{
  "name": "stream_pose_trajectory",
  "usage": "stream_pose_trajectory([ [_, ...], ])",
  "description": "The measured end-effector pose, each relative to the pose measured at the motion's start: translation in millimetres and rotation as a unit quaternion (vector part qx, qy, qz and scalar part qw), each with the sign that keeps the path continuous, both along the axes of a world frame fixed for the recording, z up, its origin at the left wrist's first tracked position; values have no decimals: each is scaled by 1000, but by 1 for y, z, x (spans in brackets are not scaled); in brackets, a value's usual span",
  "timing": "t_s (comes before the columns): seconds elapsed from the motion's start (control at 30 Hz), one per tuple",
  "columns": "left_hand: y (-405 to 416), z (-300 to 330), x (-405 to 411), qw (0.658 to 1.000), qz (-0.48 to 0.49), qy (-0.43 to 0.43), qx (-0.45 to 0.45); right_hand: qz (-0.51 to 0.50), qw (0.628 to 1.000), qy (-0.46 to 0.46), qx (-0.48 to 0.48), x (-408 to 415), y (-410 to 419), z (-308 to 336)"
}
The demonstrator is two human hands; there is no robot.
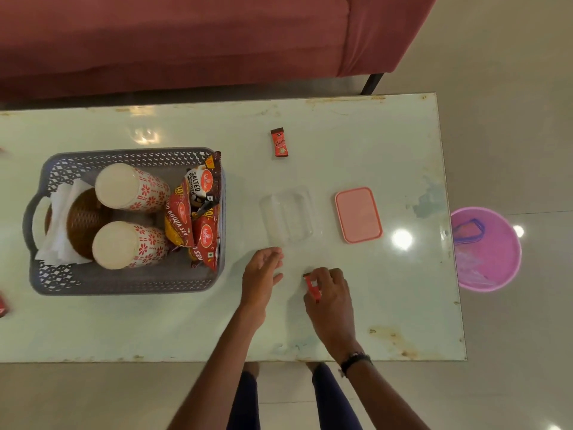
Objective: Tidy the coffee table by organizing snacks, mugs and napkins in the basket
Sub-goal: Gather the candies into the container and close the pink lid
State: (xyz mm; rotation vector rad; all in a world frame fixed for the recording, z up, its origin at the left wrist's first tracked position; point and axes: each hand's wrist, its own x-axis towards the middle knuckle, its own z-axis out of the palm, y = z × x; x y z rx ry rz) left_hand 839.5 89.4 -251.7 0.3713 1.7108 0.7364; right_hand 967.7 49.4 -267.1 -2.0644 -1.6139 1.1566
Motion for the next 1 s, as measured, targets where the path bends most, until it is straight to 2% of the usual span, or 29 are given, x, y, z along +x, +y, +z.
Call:
stream_pose_trajectory([
  [0.07,-6,2,1,1000,2,20,21,-10,999,29,20,1,8,7],
  [0.27,13,15,-2,981,38,115,149,12,982,65,175,-8,61,47],
  [0.47,82,13,-11,945,-39,240,216,66,987,8,149,-19,96,31],
  [0.6,147,2,-12,920,-110,308,216,79,983,8,168,-14,92,25],
  [0.73,200,-24,-7,915,-145,332,175,94,978,20,186,-14,87,21],
  [0.9,222,-49,-8,909,-146,352,171,80,979,24,187,-16,86,17],
  [1.0,222,-45,-12,906,-181,339,179,57,982,38,178,-16,88,17],
])
